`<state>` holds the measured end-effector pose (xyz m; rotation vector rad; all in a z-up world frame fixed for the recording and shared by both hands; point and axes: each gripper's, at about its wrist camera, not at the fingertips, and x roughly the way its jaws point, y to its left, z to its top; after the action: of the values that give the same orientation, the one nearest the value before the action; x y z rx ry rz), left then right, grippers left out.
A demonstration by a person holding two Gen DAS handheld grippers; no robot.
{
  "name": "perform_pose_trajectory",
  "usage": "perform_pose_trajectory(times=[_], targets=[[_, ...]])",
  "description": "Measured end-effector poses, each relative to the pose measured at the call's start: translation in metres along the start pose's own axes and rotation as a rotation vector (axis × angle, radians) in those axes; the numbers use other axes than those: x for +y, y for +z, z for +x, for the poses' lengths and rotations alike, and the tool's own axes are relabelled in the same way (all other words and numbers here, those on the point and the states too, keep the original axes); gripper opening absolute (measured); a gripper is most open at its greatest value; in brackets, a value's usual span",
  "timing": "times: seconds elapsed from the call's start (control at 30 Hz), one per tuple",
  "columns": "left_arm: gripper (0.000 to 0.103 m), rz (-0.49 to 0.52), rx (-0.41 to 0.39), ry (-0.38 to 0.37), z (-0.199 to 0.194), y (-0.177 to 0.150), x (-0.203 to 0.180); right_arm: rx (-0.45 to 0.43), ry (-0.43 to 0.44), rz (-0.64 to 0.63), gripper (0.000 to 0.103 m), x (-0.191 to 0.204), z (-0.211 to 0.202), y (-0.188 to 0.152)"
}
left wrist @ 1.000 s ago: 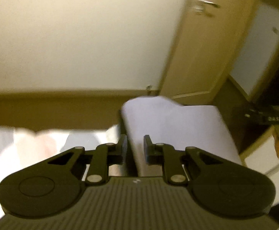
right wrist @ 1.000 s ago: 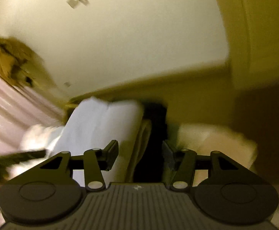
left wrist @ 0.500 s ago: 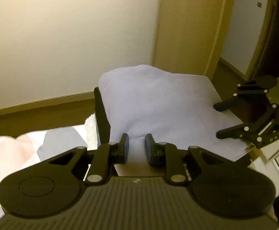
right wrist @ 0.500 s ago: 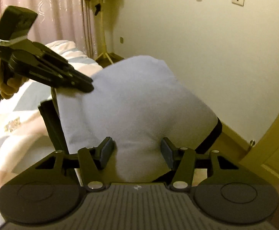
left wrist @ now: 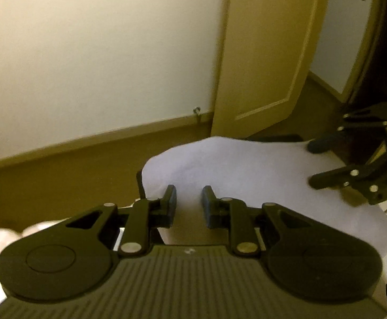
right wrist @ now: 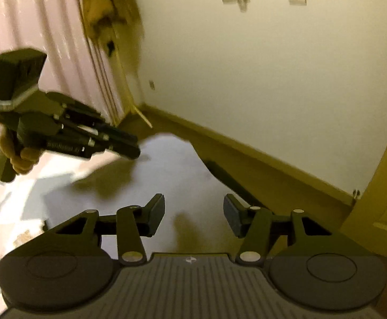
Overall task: Fold clothes
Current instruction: 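Lower the pants onto the clothes stack and open both grippers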
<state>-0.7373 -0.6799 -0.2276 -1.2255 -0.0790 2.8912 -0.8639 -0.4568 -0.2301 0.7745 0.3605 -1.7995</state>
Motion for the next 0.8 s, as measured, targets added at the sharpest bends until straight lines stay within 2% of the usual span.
perform_pose_trajectory(times=[0.07,0.17,0.27,0.37,0.47,0.57,0.63,0.73,0.77,0.8], targets=[[0.018,-0.018,-0.026,0.023,-0.023,-0.003,-0.005,0.055,-0.02,-0.019,0.053,-0.004,0.013,-0.008],[0.018,-0.021,-0.054,0.072,-0.068,-0.011,-0.017,0.04,-0.013,-0.022,0.051,-0.006,0.007,-0.004],[0.018,-0.035,-0.035,0.082,-0.107,-0.032,-0.038,0.006,0.02,-0.013,0.051,-0.001,-0.012,0.006],[0.019,-0.061,0.031,0.109,-0.115,-0.051,-0.056,0.009,0.068,-0.051,0.051,0.016,-0.036,0.008],[0.019,-0.109,0.153,0.178,-0.096,-0.076,-0.059,0.065,0.081,-0.103,0.05,0.04,-0.046,-0.007],[0.016,-0.114,0.231,0.254,-0.089,-0.077,-0.071,0.192,0.029,-0.151,0.05,0.055,-0.032,-0.029],[0.018,-0.138,0.177,0.264,-0.102,-0.067,-0.084,0.213,-0.001,-0.18,0.05,0.06,-0.028,-0.034],[0.023,-0.219,0.153,0.312,-0.132,-0.055,-0.1,0.174,-0.008,-0.082,0.053,0.055,-0.048,-0.015],[0.026,-0.252,0.16,0.337,-0.135,-0.048,-0.104,0.159,-0.006,-0.041,0.056,0.052,-0.058,-0.011],[0.033,-0.286,0.167,0.363,-0.138,-0.042,-0.108,0.145,-0.005,-0.001,0.065,0.05,-0.067,-0.006]])
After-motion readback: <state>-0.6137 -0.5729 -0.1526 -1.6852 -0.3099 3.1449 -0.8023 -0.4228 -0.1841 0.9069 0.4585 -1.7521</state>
